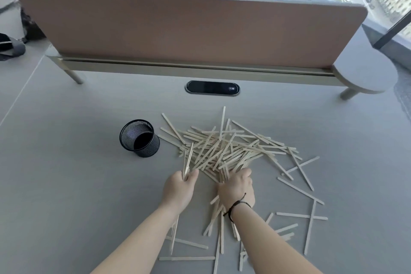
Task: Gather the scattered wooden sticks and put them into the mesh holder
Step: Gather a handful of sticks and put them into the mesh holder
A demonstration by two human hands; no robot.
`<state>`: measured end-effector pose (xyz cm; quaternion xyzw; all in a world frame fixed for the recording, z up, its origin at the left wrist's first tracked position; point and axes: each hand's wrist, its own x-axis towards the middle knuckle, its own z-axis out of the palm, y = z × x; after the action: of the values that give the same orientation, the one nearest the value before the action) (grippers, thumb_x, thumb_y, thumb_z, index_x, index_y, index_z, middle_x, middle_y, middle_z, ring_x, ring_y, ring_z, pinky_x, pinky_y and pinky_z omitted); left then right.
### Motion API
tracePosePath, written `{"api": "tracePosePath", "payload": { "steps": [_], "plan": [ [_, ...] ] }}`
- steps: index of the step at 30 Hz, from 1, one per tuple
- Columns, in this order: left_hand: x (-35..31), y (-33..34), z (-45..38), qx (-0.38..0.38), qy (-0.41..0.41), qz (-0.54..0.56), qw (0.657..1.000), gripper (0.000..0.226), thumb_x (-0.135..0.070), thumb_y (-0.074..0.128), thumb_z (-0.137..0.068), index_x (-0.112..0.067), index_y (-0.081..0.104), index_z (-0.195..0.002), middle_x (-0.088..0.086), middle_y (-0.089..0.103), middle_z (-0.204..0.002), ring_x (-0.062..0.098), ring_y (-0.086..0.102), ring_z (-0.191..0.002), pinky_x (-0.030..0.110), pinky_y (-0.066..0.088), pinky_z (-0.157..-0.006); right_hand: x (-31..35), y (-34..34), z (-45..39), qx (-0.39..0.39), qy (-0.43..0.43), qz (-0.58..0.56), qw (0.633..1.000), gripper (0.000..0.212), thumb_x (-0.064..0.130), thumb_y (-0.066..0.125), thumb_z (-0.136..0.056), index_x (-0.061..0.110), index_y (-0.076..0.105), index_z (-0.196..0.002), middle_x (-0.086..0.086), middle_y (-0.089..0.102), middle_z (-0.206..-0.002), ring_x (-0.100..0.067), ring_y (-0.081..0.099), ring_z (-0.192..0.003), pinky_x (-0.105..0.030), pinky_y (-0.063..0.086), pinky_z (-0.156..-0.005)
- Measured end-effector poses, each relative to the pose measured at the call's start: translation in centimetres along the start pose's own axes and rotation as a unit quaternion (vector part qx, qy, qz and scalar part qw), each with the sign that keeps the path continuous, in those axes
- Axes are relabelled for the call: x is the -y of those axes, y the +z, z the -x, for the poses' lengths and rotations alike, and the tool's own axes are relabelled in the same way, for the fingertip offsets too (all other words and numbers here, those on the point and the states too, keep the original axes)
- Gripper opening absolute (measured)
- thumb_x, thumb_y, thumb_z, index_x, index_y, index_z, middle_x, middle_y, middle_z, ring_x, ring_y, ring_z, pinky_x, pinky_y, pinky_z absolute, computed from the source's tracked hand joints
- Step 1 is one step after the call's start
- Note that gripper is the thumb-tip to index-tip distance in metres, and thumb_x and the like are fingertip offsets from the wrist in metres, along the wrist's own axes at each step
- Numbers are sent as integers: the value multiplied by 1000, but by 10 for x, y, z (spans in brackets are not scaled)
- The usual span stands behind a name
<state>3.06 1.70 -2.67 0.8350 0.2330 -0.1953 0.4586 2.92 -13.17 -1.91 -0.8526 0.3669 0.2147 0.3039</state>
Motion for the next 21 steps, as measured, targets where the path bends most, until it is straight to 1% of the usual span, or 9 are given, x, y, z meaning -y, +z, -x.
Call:
{"api": "tracePosePath", "payload": {
  "steps": [2,4,5,8,12,14,16,18,21],
  "plan": [
    [-5,-1,3,1,44,6,999,52,-52,61,-90,-15,37,-61,-1,41,-53,21,40,-52,34,35,-53,-2,-3,-5,-8,-2,-16,1000,34,11,58,-81,13,28,-96,-11,59,-98,-36,61,-87,-38,48,-69],
    [-7,0,3,20,74,33,996,53,-54,65,-87,-19,37,-60,-6,38,-47,19,38,-47,33,36,-51,-2,-7,-8,-11,-1,-20,1000,34,8,57,-80,12,27,-97,-5,52,-81,-34,56,-78,-39,48,-69],
    [-8,0,2,25,79,48,995,53,-55,65,-86,-20,37,-59,-7,38,-46,19,38,-45,34,36,-50,-1,-8,-8,-11,2,-22,1000,35,7,58,-80,12,27,-98,-3,48,-77,-33,54,-78,-39,48,-69],
    [-11,1,3,16,102,62,993,54,-60,64,-85,-20,38,-60,-7,38,-43,19,38,-44,35,36,-48,1,-9,-9,-13,20,-37,999,42,7,62,-80,12,25,-99,-5,48,-83,-34,57,-84,-39,48,-71],
    [-18,1,4,-28,143,54,988,52,-57,62,-86,-17,43,-59,-7,44,-46,10,38,-46,30,38,-51,6,-6,-12,-16,50,-48,997,46,7,64,-78,9,29,-108,-14,61,-105,-37,63,-102,-39,48,-75],
    [-19,2,3,-33,159,51,985,57,-62,60,-86,-11,48,-62,1,50,-51,15,43,-49,32,41,-53,6,-6,-15,-7,68,-52,996,42,7,64,-78,7,33,-106,-14,62,-110,-36,64,-102,-40,52,-79],
    [-19,3,4,-34,173,57,983,63,-65,58,-86,-6,50,-66,13,54,-55,22,46,-52,38,44,-56,6,-7,-19,17,74,-42,996,29,10,63,-76,7,47,-99,-12,65,-106,-33,66,-97,-37,54,-77],
    [-22,4,5,-39,180,65,981,59,-61,59,-88,-6,50,-66,16,58,-59,27,53,-55,42,46,-59,5,-11,-22,48,70,-30,996,12,15,63,-73,12,56,-82,-10,68,-94,-29,67,-83,-32,55,-69],
    [-26,6,4,-48,182,74,979,54,-52,61,-90,-7,48,-63,15,58,-58,28,59,-58,42,49,-61,4,-15,-24,66,65,-32,995,9,18,64,-72,13,57,-75,-6,66,-80,-25,63,-70,-25,47,-57]
  ]
}}
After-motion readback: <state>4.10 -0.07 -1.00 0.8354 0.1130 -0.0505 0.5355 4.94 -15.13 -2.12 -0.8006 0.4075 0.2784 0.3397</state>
